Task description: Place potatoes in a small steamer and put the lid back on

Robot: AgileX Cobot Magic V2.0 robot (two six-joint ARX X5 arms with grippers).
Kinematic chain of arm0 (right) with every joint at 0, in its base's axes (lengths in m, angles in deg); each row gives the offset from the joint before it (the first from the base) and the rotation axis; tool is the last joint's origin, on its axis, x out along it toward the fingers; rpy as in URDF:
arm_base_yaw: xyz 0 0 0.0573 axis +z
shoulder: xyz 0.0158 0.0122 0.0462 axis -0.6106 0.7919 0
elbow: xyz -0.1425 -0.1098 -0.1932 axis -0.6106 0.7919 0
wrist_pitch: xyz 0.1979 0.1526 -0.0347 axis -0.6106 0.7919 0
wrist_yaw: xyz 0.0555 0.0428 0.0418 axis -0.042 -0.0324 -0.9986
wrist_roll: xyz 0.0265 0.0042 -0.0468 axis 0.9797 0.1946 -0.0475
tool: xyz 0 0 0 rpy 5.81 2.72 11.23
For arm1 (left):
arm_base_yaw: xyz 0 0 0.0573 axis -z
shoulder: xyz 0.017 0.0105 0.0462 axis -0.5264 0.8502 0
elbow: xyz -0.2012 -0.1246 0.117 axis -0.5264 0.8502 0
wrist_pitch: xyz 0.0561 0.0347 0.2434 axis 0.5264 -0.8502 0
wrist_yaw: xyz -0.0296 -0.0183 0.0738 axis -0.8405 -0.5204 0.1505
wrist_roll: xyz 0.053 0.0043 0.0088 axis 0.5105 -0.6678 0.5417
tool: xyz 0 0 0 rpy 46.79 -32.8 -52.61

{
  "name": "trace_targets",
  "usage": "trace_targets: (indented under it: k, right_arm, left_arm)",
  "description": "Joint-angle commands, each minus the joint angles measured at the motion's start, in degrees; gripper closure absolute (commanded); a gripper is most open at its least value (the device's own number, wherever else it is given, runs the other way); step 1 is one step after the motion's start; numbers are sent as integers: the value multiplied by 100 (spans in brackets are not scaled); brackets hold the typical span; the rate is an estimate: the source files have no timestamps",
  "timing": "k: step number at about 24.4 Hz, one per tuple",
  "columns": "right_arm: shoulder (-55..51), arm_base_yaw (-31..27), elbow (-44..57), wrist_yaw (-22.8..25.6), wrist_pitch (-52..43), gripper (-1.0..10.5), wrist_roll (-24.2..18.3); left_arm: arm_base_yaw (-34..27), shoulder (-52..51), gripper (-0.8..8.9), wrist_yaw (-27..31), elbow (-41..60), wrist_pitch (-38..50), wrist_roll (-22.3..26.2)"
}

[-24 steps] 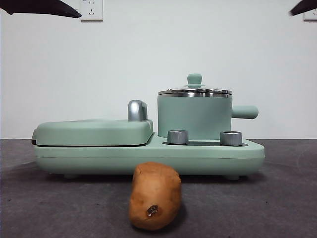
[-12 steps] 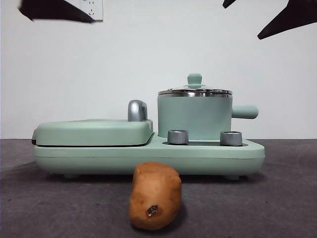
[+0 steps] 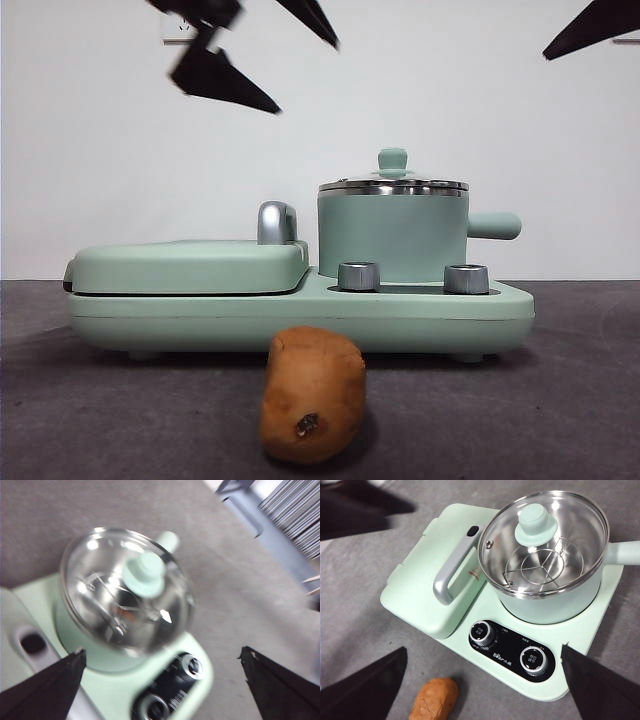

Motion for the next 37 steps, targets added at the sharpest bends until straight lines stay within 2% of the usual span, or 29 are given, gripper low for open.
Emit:
trace_targets:
  k: [1,6,10,13,16,20,24,27,30,33,37]
  right_arm:
    - [-59,35,-125,-11,61,457,-33]
    - [-186,101,-125,-17,264,457,-15]
    - [-243,118,-125,-17,321,457,-15]
    - [-251,146,-125,-20,330,457,-15]
    - [-251,146,-125,-20,328,457,-17]
    - [-251,146,-125,-20,330,457,-17]
    - [-251,146,-125,-20,356,457,-17]
    - [-251,146,-125,-20,354,457,-17]
    - [-251,146,-125,-20,352,457,-17]
    - [-249,146,-125,-20,354,457,-17]
    - [-249,146,-125,-20,352,457,-17]
  left_arm:
    - [210,887,319,413,-1154,-313,579]
    - [505,2057,320,629,-2610,-544,831]
    - [756,2566,384,850,-3259,-544,1128]
    - [986,2708,385,1379,-3294,-374,1499]
    - [1132,2798,385,1886,-3294,-568,1534]
    - [1178,2907,385,1993,-3294,-916,1510]
    - [1176,2942,393,1993,-3294,-850,1508]
    - [1176,2942,534,1993,-3294,-933,1484]
    - [1178,2942,565,1993,-3294,-960,1486]
    - [1178,2942,705,1993,-3294,-960,1486]
    - [1178,2942,734,1993,-3296,-951,1486]
